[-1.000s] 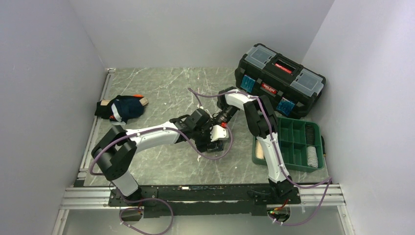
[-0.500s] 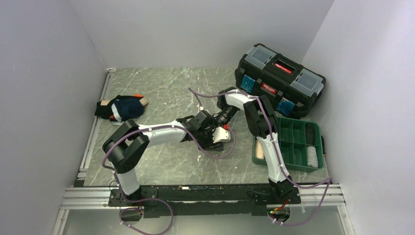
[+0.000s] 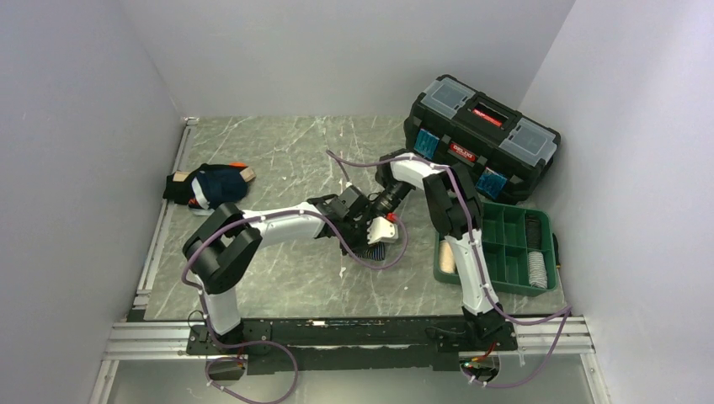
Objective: Roll the underwear
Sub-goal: Roll the underwear to the center of the board.
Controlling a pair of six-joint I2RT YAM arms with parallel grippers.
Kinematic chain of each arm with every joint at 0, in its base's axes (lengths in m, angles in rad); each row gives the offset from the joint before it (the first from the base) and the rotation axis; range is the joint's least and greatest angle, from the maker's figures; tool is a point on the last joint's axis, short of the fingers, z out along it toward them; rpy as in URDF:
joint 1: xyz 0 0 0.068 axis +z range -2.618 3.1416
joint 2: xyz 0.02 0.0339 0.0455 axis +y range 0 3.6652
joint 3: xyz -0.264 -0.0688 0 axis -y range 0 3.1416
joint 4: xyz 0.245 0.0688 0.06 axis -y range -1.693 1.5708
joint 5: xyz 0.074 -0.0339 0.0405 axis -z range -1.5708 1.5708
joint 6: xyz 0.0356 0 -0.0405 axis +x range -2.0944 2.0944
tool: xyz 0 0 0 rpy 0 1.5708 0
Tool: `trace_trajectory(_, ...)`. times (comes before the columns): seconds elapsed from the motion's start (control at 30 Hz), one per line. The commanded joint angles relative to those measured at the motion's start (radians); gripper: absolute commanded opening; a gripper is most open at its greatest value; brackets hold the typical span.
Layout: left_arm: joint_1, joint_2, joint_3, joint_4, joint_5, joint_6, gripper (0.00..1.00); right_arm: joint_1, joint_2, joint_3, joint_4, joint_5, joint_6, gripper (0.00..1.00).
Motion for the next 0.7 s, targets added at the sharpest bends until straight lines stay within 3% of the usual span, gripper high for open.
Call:
trace_trajectory(0.0, -0.012, 0.064, 0.016, -0.084, 0.080, 0.040, 0.00, -0.021, -0.086, -0.015, 0.063, 0.051, -0.013, 0.42)
trace_trajectory(0.1, -0.013, 0.080, 0.026, -0.102, 0.088, 0.049, 0.00, -0.040, -0.112, -0.020, 0.051, 0.061, -0.016, 0.47)
trace_trajectory(0.4, 0.000, 0.123, 0.069, -0.176, 0.133, 0.054, 0.00, -0.149, -0.215, -0.061, 0.037, 0.103, -0.024, 0.50)
trace_trajectory(0.67, 0.088, 0.230, 0.216, -0.342, 0.324, 0.025, 0.00, -0.255, -0.410, -0.145, 0.185, 0.184, 0.106, 0.50)
